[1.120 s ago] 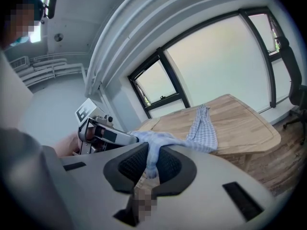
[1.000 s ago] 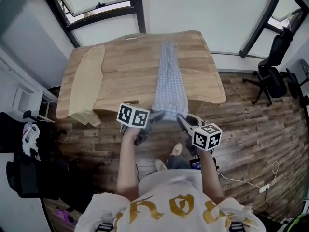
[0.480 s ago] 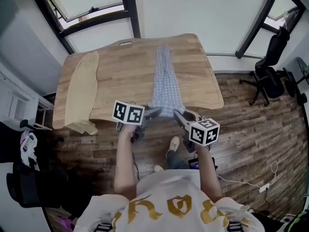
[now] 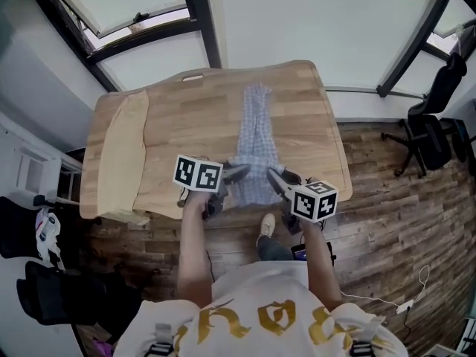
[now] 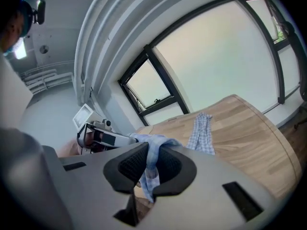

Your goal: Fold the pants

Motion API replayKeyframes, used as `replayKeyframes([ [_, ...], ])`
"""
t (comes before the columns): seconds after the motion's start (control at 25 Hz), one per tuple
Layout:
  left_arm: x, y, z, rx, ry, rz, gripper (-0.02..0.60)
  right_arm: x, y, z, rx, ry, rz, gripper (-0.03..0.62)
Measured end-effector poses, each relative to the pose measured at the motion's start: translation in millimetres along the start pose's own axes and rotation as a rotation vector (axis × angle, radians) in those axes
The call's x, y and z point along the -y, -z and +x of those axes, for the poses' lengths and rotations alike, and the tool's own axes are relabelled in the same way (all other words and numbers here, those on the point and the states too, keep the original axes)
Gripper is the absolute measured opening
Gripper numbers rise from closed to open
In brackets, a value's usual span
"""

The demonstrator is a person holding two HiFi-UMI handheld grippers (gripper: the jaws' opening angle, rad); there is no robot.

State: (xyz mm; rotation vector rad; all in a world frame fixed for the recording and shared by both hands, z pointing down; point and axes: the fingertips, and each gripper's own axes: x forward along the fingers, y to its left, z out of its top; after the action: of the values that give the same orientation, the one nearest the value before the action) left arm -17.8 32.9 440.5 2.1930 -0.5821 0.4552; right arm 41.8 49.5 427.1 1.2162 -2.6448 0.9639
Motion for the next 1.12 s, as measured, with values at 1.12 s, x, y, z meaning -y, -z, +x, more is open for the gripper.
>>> replayKeyframes([
  [1.12, -107, -213, 68, 0.089, -0.072, -0.007, 0.097, 123, -170, 133, -0.030, -0.086, -0.031, 0.054],
])
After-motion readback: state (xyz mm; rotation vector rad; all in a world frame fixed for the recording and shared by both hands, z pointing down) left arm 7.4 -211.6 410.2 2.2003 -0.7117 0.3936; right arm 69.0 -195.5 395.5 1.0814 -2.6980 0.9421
